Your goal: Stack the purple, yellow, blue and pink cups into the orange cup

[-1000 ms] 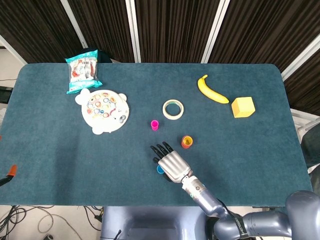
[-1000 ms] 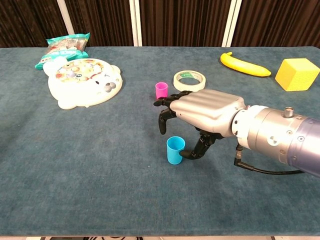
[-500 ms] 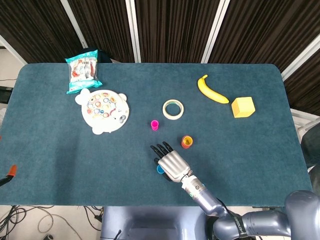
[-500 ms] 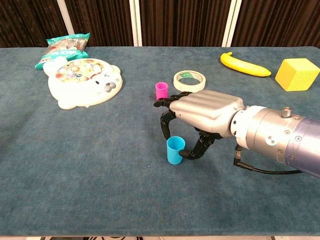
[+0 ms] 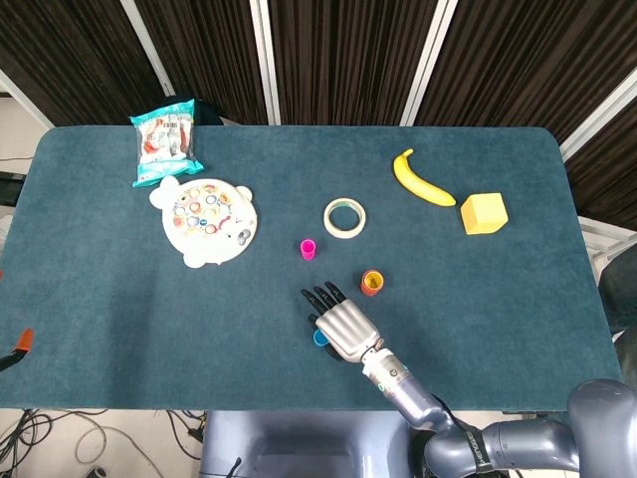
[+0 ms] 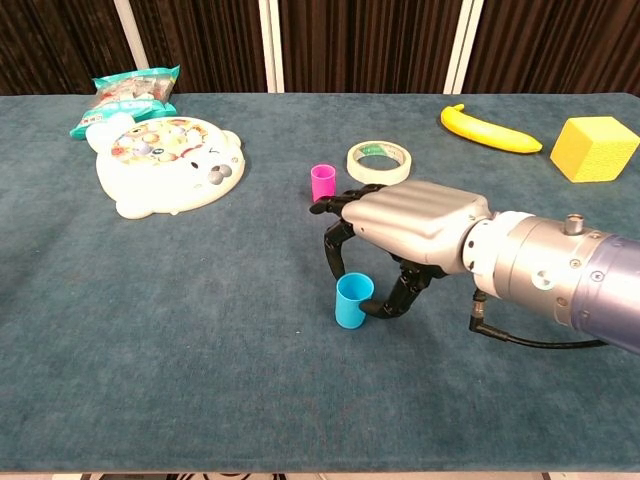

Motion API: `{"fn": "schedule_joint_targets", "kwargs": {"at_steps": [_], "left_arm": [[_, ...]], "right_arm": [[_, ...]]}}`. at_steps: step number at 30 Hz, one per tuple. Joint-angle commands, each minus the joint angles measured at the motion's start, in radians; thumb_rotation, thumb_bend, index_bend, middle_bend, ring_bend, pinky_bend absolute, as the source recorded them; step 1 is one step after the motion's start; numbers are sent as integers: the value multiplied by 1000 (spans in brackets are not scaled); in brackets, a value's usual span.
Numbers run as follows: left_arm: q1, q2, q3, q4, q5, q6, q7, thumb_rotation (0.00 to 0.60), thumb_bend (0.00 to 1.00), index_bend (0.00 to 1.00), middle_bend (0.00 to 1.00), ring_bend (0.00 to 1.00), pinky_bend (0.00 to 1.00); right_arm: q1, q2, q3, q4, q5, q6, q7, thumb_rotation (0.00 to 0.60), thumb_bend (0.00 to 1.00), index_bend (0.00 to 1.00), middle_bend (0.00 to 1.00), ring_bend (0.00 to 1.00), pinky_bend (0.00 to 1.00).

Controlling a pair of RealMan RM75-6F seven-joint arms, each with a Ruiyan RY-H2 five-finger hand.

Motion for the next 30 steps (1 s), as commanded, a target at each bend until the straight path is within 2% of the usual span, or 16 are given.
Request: {"fn": "schedule_joint_targets", "kwargs": {"at_steps": [1,10,20,26,30], "left_arm": [[0,0,0,0,0,1,-1,600,309,50,49,0,0],[1,1,-2,0,-2,2,-5,600,309,50,49,0,0],[1,1,-2,-3,1,4,-3,600,308,50,49,0,0],[1,1,-1,-4,1,5,0,600,308,50,49,0,0],[2,1,-1,-6,1,6,2,600,308,50,50,0,0]], "right_arm": [[-1,0,2,-3,-1,2,3,600,442,500,0,20,61],[5,42,34,-37,-9,24,-3,600,443,508,0,20,61],[1,206,133,-96,76,60,-5,600,443,512,0,20,61],[-2,296,147,-101,127,31,8,600,443,513,0,20,61],[-3,325,146,-88,153,11,27,600,443,513,0,20,61]]}}
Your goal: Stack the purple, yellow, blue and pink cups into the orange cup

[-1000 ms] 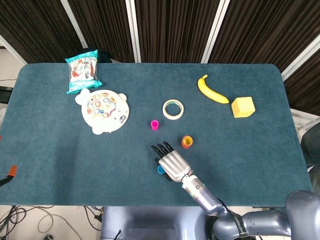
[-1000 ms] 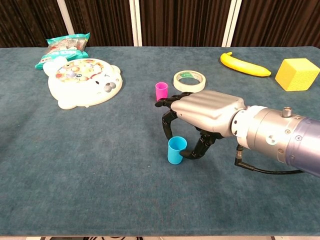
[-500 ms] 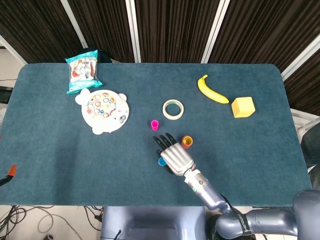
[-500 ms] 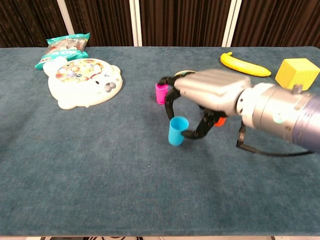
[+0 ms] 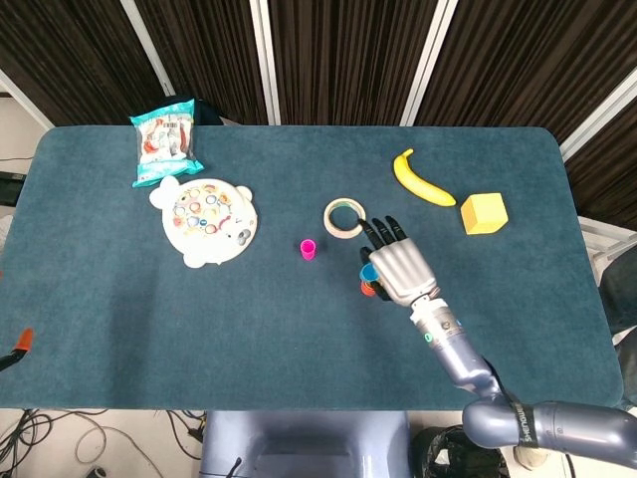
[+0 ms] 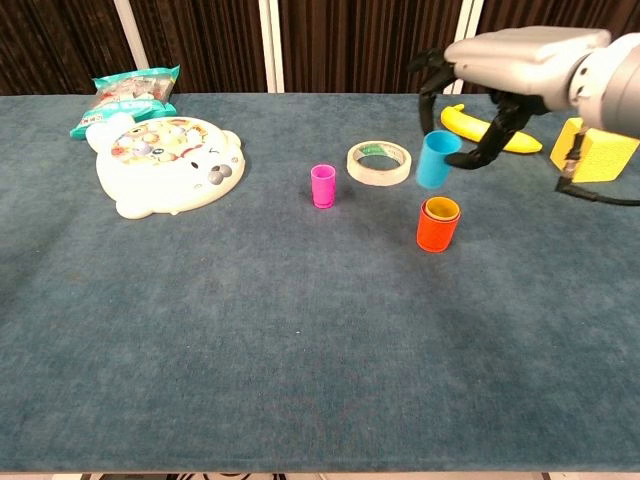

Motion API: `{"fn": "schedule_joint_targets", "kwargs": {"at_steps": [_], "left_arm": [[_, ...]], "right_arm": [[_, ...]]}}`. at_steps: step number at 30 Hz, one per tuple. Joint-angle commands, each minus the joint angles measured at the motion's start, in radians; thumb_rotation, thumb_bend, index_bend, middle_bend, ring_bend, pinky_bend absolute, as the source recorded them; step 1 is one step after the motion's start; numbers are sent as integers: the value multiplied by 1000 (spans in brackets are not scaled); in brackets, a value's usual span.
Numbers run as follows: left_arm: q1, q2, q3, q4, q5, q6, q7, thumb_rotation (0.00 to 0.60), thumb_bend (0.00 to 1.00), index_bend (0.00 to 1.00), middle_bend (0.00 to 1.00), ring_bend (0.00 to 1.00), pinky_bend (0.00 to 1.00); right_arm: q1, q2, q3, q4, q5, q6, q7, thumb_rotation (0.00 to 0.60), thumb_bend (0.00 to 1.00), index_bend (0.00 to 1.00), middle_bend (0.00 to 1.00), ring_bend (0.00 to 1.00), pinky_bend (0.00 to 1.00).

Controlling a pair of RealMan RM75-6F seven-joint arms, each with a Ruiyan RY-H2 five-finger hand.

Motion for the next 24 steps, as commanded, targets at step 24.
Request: {"fn": "schedule_joint_targets", "kwargs": {"at_steps": [24], "left_arm": [[0,-1,1,0,1,0,5,600,309,50,49,0,0]], "right_arm": [[2,-29,-42,95,4,-39,77,600,443,512,0,20,61]]}}
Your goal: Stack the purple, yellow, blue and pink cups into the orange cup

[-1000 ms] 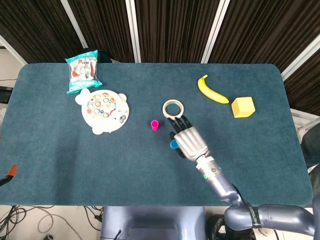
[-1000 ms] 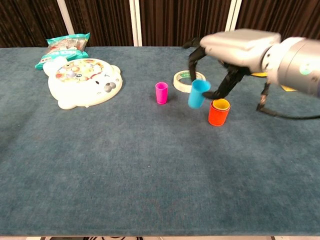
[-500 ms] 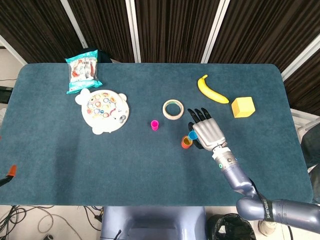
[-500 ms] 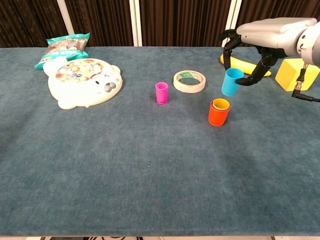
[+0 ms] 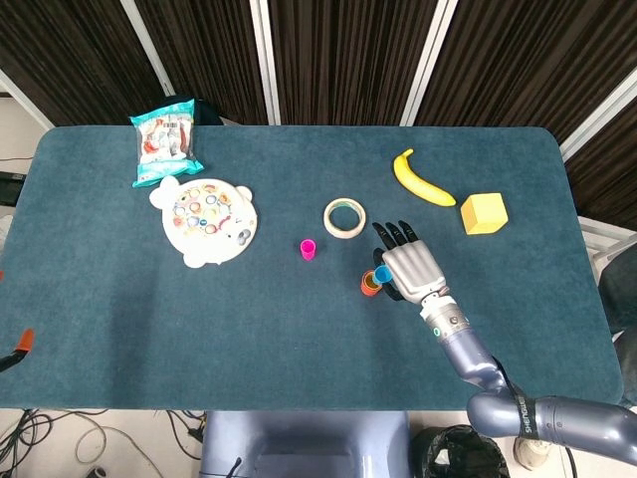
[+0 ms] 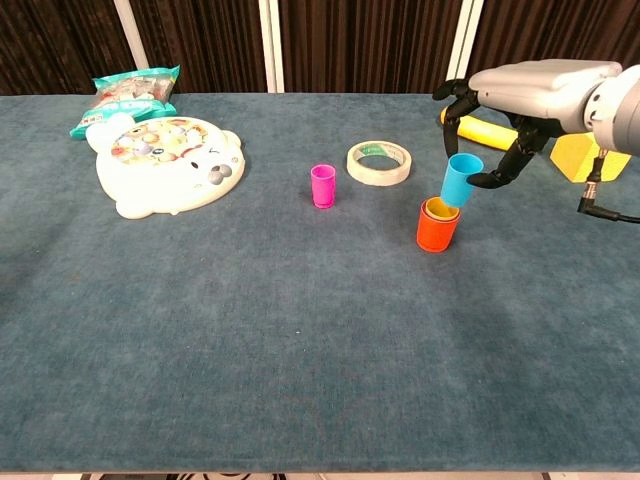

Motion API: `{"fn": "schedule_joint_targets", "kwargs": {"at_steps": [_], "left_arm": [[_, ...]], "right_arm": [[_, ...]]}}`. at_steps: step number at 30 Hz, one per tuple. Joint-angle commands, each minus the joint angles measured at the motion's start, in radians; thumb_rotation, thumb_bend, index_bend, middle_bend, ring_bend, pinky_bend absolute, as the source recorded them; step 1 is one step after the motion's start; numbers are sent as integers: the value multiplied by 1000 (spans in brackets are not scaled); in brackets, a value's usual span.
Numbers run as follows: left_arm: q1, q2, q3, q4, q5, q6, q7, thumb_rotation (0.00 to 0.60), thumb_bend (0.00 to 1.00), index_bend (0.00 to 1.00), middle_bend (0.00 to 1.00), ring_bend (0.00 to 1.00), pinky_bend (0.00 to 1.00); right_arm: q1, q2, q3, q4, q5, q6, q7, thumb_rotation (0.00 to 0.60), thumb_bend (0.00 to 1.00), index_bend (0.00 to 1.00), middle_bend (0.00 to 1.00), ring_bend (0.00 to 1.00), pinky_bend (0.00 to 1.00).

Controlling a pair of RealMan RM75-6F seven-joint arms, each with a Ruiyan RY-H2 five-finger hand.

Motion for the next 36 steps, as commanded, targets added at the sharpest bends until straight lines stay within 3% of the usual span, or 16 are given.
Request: {"fn": "schedule_joint_targets", "kwargs": {"at_steps": [1,17,19,26,31,36], "left_arm": [[0,0,-1,0,-2,0,-1,600,309,50,49,0,0],[-1,0,-1,3,-1,-3,-3,600,308,49,49,0,0],[-1,0,0,3,0,-2,-2,600,308,50,49,0,0],[0,1,-2,2,-3,-1,-4,600,309,49,49,0,0],[0,1,-1,2,-3,-2,-4,600,309,49,49,0,0],[0,1,-3,2,-6,-1,-7,600,309,50,49,0,0]], "right_arm": [[1,-4,-4,2,-3,3,0,600,442,512,0,20,61],[13,-47,-23,40,17,1,-4,600,442,501,0,20,61],[15,-49,-25,41,17,0,-5,600,442,439,0,20,61],[25,-58,-38,39,24,-9,-25,600,442,25,0,20,61],[37,-65,-28,38,38,-9,-29,600,442,0,0,20,61],[52,-67,14,30,55,4,-9,600,442,20,0,20,61]]}}
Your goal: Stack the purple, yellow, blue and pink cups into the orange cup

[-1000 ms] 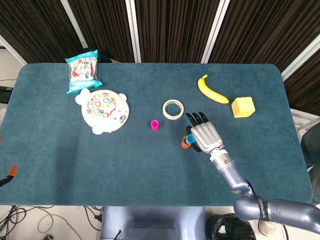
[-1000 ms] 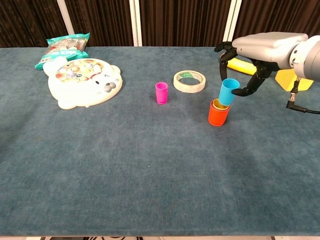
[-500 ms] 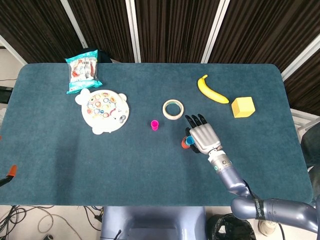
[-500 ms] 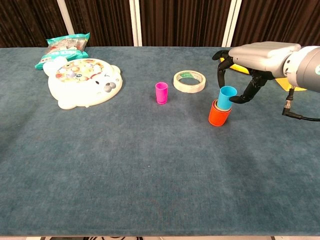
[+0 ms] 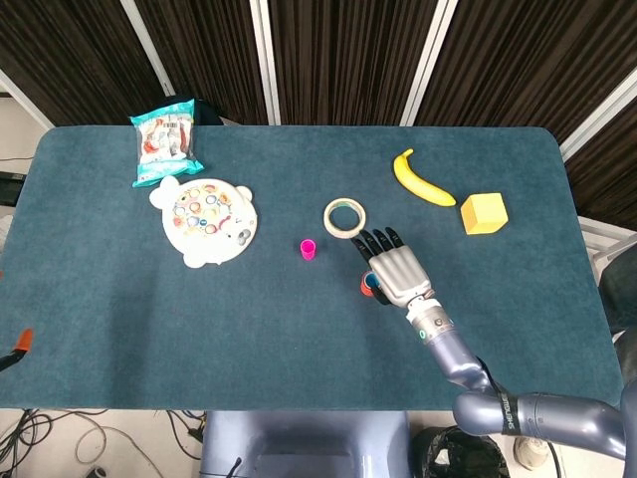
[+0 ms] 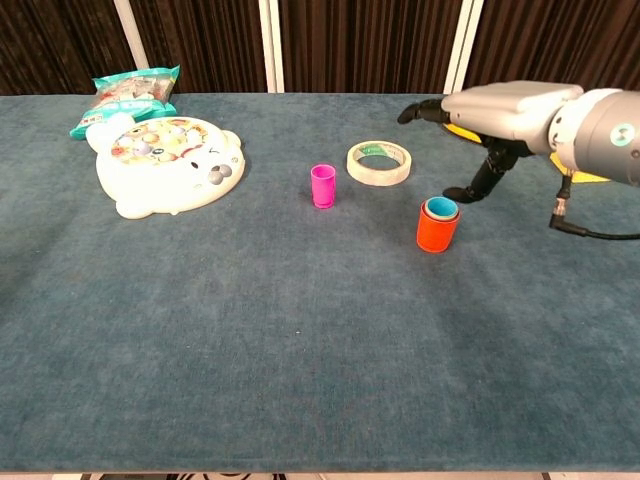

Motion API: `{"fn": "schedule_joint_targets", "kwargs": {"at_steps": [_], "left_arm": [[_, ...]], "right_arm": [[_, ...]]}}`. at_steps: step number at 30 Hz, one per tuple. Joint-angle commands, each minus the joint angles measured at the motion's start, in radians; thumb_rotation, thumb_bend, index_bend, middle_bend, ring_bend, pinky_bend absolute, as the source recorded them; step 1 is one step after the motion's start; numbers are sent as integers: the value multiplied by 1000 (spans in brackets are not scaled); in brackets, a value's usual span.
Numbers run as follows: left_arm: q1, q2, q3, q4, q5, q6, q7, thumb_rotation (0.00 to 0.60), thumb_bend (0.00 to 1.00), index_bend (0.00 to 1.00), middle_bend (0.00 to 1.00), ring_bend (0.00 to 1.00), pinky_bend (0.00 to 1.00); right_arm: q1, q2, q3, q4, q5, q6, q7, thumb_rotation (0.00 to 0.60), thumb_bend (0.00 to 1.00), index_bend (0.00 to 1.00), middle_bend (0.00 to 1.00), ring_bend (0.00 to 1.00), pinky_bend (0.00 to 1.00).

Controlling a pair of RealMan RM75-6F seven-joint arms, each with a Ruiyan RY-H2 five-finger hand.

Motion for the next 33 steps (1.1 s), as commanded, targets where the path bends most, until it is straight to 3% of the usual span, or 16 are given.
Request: {"fn": "schedule_joint_targets", "kwargs": {"at_steps": [1,13,33], "left_arm": [[0,0,0,0,-2,-1,-1,600,308,49,49,0,0],[0,-2,-1,-1,-8,-6,0,600,309,49,49,0,0],[-4,-3,0,1,-12,-17,-15,600,309,49,49,0,0]], "right_arm": [[15,-1,27,-5,15,3,10,600,442,40,0,20,61],[158,-85,105,70,173,-79,-48,600,443,180,0,20,61],[312,-266,125,348,343,-136,-79,600,443,224,0,20,61]]}}
